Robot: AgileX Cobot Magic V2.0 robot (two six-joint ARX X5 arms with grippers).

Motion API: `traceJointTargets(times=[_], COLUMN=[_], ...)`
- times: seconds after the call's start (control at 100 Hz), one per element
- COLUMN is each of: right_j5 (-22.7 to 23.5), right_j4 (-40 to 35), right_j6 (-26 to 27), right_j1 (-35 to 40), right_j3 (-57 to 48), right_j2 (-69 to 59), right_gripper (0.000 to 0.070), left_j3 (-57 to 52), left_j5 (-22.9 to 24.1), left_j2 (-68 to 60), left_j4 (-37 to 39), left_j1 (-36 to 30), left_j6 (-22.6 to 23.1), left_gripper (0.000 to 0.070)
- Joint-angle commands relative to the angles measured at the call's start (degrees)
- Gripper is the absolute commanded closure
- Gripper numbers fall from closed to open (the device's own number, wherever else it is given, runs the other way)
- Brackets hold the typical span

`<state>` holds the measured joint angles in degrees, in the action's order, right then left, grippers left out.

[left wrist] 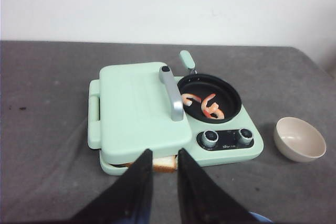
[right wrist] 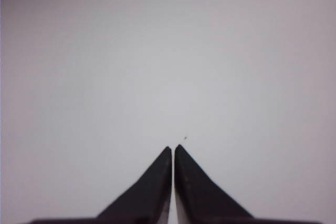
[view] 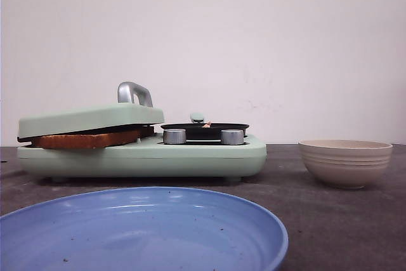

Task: Make breakfast with bread and shrimp

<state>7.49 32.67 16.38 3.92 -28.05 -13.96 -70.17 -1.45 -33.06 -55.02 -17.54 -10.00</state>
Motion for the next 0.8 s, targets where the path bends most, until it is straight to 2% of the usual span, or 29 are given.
traceJointTargets(times=[0.0,0.32,0.48,0.58,0.66,0.73,0.79], right_j5=[0.0,0.0,0.0,0.0,0.0,0.0,0.0], right_j4=[1.6,2.5,2.5,2.5,2.5,2.5,2.5], right_j6=[0.6,0.6,0.6,0.6,0.6,0.6,0.6], right_j1=[0.1,0.1,0.1,0.1,0.1,0.1,0.1], right_j3=[-0.5,-0.5,-0.5,-0.5,-0.5,-0.5,-0.5], right_j2=[-0.1,-0.1,-0.1,-0.1,-0.1,-0.1,-0.1], right_gripper=[0.07,0.07,0.07,0.07,0.07,0.07,0.07], left_j3=[-0.7,-0.7,-0.7,0.2,4.7,12.8,19.7], left_j5=[0.0,0.0,0.0,2.1,2.8,1.6,-0.1], left_j2=[-0.3,-1.0,-0.9,-0.3,1.4,4.5,7.4], left_j4=[0.7,0.7,0.6,1.4,8.0,19.1,28.1], left_j1=[-0.2,0.1,4.3,9.0,13.4,17.0,19.2], left_j6=[-0.1,-0.1,0.5,6.7,12.6,17.7,19.2], left_gripper=[0.07,0.07,0.07,0.07,0.07,0.07,0.07])
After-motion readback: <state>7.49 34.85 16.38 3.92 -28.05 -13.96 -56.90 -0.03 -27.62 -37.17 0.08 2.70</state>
